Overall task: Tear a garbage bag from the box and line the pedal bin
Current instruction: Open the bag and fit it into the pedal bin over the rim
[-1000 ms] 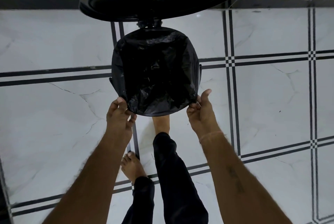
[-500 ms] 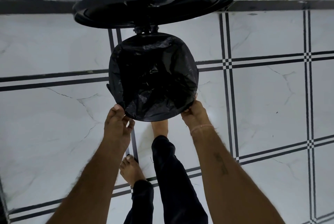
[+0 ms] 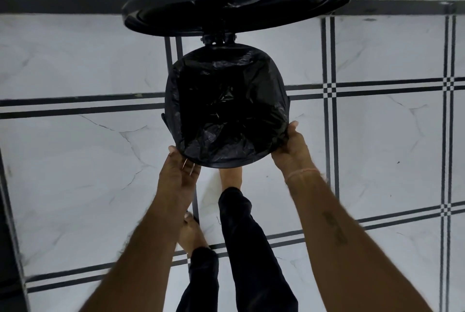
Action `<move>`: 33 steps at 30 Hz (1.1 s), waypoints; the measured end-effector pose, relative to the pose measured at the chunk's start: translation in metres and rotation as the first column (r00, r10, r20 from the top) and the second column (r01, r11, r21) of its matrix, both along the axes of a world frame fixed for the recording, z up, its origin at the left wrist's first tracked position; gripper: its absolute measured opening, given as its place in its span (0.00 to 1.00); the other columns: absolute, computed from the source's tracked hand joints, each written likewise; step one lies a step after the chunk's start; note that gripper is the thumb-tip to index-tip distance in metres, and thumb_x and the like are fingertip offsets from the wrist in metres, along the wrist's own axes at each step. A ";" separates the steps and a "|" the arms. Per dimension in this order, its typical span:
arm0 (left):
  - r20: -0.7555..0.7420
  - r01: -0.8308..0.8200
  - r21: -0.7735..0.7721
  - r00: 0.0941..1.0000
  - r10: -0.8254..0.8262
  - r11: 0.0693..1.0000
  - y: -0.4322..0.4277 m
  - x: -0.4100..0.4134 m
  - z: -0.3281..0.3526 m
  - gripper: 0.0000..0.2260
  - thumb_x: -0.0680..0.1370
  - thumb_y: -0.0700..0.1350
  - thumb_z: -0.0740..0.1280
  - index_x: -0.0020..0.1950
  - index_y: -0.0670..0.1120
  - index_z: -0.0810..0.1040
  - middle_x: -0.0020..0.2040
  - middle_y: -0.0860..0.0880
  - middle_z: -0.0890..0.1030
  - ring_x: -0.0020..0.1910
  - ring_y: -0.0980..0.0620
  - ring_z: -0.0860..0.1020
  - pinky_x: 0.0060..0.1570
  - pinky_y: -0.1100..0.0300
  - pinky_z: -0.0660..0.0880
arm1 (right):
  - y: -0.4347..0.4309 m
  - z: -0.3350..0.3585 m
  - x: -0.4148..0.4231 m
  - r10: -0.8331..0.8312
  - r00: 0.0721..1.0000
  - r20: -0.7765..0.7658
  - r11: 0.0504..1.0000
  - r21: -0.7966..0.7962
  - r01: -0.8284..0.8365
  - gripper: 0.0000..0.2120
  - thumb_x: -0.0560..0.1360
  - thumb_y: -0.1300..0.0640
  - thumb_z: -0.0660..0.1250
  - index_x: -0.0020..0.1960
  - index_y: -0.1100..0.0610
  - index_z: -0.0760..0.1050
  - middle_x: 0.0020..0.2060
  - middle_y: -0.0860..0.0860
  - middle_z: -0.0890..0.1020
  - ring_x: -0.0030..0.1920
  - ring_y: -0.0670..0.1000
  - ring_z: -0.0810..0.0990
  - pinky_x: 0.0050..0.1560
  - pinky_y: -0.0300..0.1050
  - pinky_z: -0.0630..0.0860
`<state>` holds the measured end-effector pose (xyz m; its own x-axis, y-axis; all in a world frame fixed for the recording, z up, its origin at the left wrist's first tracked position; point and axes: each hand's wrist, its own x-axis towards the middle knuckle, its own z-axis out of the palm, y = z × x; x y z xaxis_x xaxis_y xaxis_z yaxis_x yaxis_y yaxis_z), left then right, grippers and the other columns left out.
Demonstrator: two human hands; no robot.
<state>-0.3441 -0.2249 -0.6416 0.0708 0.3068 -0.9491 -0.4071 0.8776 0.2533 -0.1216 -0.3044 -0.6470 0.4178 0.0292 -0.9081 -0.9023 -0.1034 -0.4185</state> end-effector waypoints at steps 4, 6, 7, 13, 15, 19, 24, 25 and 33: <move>0.048 -0.006 -0.073 0.999 0.010 0.997 -0.016 0.001 0.008 0.06 0.80 0.49 0.67 0.53 0.47 0.80 0.46 0.50 0.87 0.53 0.50 0.83 0.56 0.53 0.79 | -0.025 0.010 -0.030 -0.090 0.992 -0.087 0.994 0.060 0.095 0.15 0.84 0.49 0.64 0.53 0.60 0.81 0.52 0.54 0.85 0.58 0.55 0.82 0.62 0.52 0.82; 0.067 -0.016 -0.081 0.998 0.021 0.997 -0.022 0.001 0.008 0.05 0.80 0.48 0.69 0.52 0.47 0.80 0.46 0.50 0.87 0.53 0.51 0.83 0.54 0.53 0.79 | -0.029 0.011 -0.037 -0.086 0.988 -0.131 0.994 0.059 0.094 0.16 0.83 0.45 0.65 0.53 0.57 0.81 0.51 0.52 0.84 0.56 0.53 0.81 0.54 0.49 0.82; 0.066 -0.030 -0.084 0.997 0.036 0.996 -0.024 0.002 0.007 0.06 0.82 0.48 0.67 0.52 0.47 0.80 0.47 0.50 0.87 0.53 0.51 0.83 0.52 0.54 0.79 | -0.029 0.010 -0.038 -0.080 0.986 -0.148 0.994 0.062 0.090 0.16 0.82 0.43 0.65 0.53 0.56 0.82 0.51 0.51 0.84 0.56 0.53 0.81 0.51 0.49 0.80; 0.056 -0.058 -0.103 0.996 0.064 0.993 -0.026 0.007 -0.001 0.11 0.83 0.52 0.65 0.61 0.47 0.78 0.52 0.51 0.84 0.54 0.51 0.80 0.51 0.55 0.78 | -0.020 0.000 -0.020 -0.016 0.994 -0.110 1.000 0.022 0.018 0.18 0.84 0.43 0.62 0.58 0.56 0.80 0.55 0.51 0.85 0.59 0.55 0.82 0.49 0.53 0.80; 0.058 -0.039 -0.106 0.997 0.046 0.994 -0.026 0.003 -0.004 0.09 0.83 0.51 0.65 0.59 0.48 0.78 0.52 0.51 0.83 0.54 0.51 0.80 0.51 0.55 0.77 | -0.011 -0.003 -0.005 0.048 0.997 -0.060 0.999 -0.007 -0.049 0.20 0.84 0.41 0.61 0.58 0.56 0.81 0.58 0.53 0.85 0.62 0.56 0.82 0.50 0.55 0.82; 0.018 0.008 -0.078 1.000 -0.007 0.997 -0.014 0.010 0.002 0.12 0.82 0.56 0.65 0.53 0.49 0.81 0.51 0.52 0.84 0.56 0.50 0.80 0.54 0.54 0.77 | 0.007 0.009 0.033 0.149 0.985 0.082 0.989 -0.022 -0.147 0.24 0.80 0.36 0.64 0.60 0.55 0.84 0.59 0.52 0.87 0.61 0.55 0.84 0.60 0.56 0.83; -0.025 0.003 0.004 1.000 -0.003 1.000 0.012 0.009 0.009 0.17 0.81 0.56 0.66 0.64 0.47 0.80 0.56 0.51 0.85 0.65 0.49 0.80 0.66 0.51 0.77 | -0.002 0.014 0.025 0.253 0.958 0.131 0.967 -0.072 -0.246 0.10 0.80 0.52 0.72 0.50 0.59 0.83 0.44 0.53 0.87 0.43 0.50 0.85 0.44 0.43 0.84; -0.038 0.022 0.013 0.999 -0.021 1.000 0.016 0.007 0.008 0.15 0.82 0.54 0.66 0.63 0.47 0.80 0.54 0.51 0.86 0.63 0.49 0.81 0.63 0.52 0.78 | 0.001 0.015 0.023 0.255 0.957 0.139 0.963 -0.121 -0.239 0.09 0.80 0.52 0.72 0.50 0.59 0.83 0.45 0.53 0.86 0.44 0.50 0.84 0.47 0.45 0.84; -0.294 0.197 0.009 0.938 -0.186 0.980 0.029 -0.003 0.003 0.10 0.82 0.51 0.69 0.59 0.47 0.80 0.52 0.50 0.83 0.54 0.50 0.81 0.51 0.58 0.78 | 0.017 -0.003 0.013 0.296 0.851 0.434 0.918 -0.376 -0.127 0.12 0.81 0.53 0.70 0.44 0.58 0.76 0.42 0.52 0.81 0.44 0.51 0.80 0.50 0.44 0.82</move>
